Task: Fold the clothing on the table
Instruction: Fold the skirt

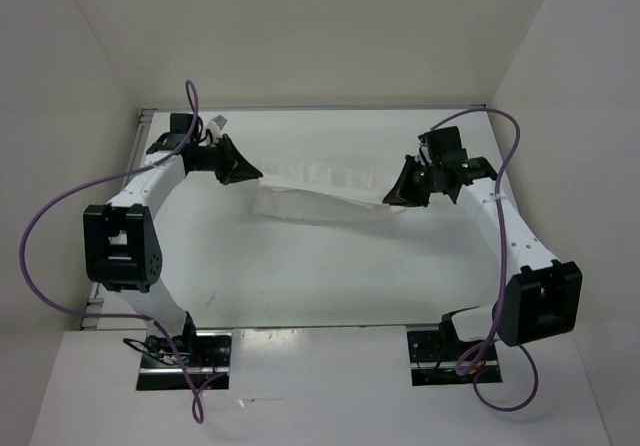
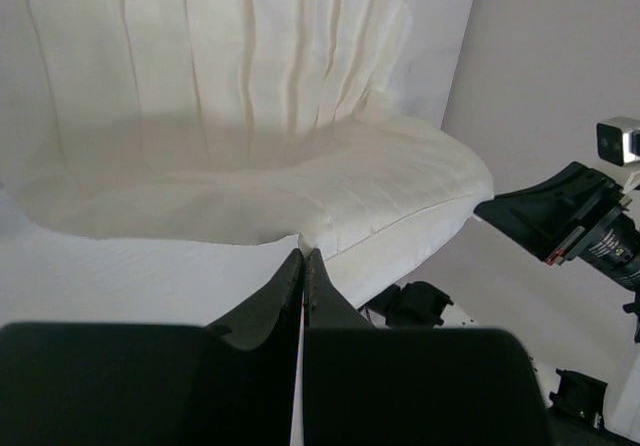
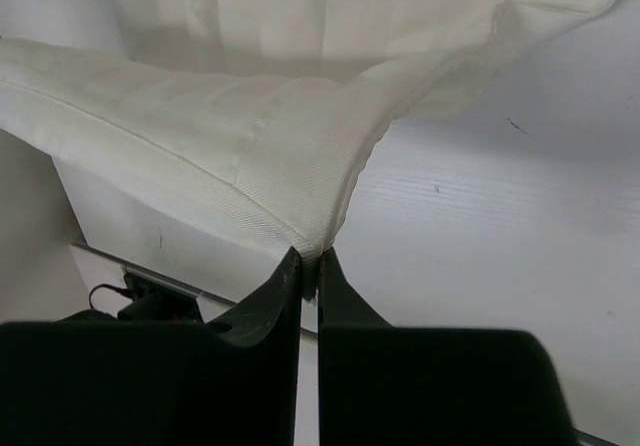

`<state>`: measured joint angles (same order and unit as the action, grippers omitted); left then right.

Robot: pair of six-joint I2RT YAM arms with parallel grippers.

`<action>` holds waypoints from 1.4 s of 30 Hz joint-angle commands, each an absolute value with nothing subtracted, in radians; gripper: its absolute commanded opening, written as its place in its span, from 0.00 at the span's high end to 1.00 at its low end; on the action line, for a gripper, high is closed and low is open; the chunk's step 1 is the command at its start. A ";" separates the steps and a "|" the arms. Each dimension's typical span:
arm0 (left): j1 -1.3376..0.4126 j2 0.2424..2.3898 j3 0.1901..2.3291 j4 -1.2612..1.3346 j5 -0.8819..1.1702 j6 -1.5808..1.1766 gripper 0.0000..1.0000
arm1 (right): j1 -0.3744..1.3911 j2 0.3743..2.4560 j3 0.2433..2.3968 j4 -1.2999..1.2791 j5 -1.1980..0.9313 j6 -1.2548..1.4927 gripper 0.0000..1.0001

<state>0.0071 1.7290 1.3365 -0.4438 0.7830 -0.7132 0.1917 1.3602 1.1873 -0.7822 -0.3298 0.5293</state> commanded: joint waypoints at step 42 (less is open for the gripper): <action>-0.021 2.261 1.855 -0.209 0.588 -0.860 0.53 | 0.155 1.759 1.408 -0.505 0.015 0.603 0.67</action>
